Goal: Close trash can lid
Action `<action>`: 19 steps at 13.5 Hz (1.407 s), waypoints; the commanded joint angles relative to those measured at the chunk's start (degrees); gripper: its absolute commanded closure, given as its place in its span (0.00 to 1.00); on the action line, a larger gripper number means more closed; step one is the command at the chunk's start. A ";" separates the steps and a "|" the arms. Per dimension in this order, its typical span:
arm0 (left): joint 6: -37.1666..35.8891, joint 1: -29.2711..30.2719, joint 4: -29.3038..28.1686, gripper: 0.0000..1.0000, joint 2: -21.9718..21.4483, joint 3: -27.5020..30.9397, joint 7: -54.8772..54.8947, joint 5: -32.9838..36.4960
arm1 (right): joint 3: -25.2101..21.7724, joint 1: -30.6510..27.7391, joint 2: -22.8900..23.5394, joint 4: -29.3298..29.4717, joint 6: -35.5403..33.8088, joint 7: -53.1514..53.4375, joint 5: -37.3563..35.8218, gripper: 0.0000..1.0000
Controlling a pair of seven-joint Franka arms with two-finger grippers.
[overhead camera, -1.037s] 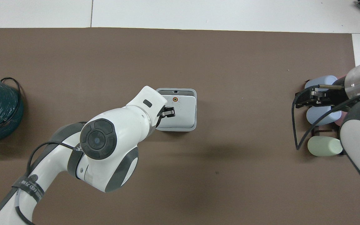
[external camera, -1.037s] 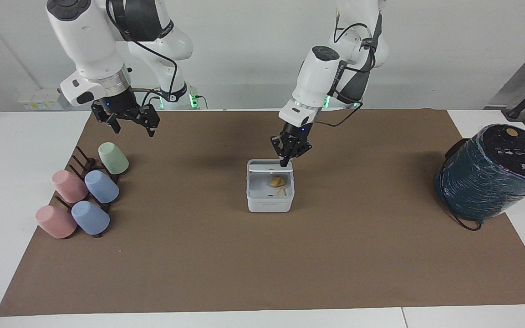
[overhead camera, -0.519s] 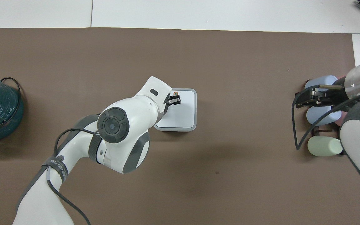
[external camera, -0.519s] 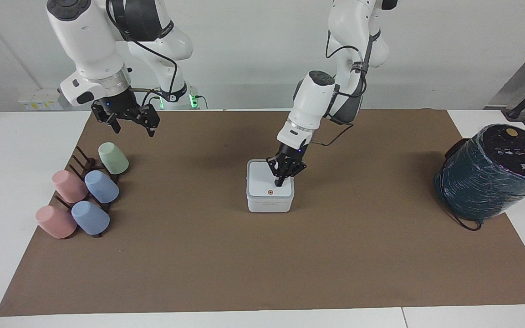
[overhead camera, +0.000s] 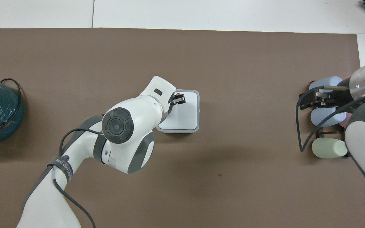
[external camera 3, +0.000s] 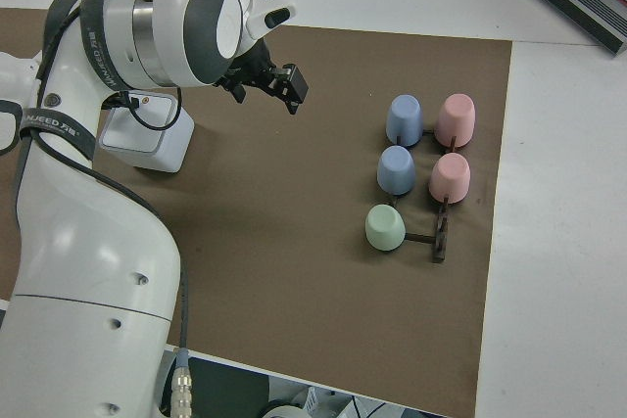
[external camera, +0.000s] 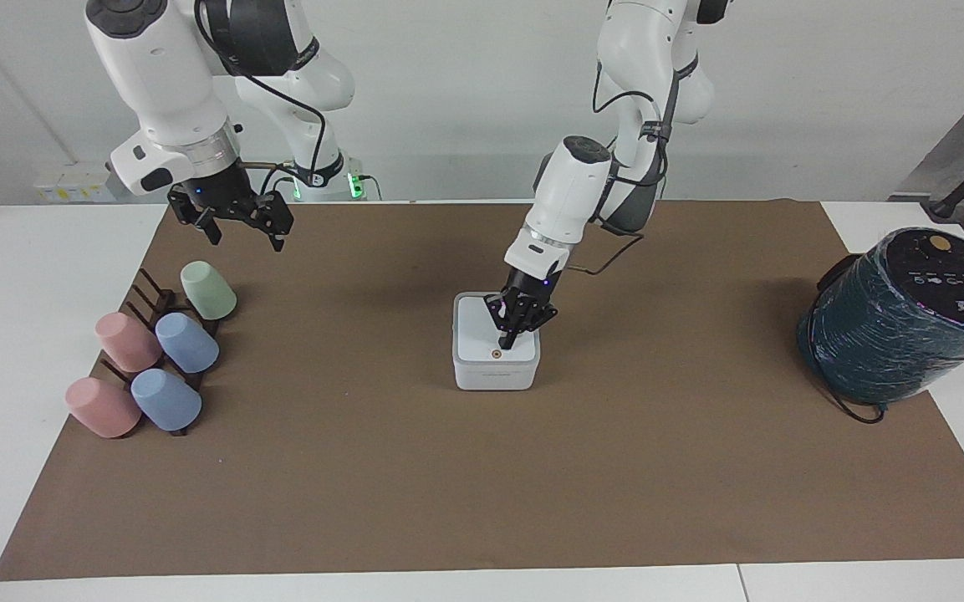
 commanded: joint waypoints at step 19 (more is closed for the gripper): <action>-59.46 28.75 24.32 0.00 -9.22 2.33 31.08 11.92 | 0.58 -0.97 -1.50 -1.67 0.60 -1.36 0.25 0.00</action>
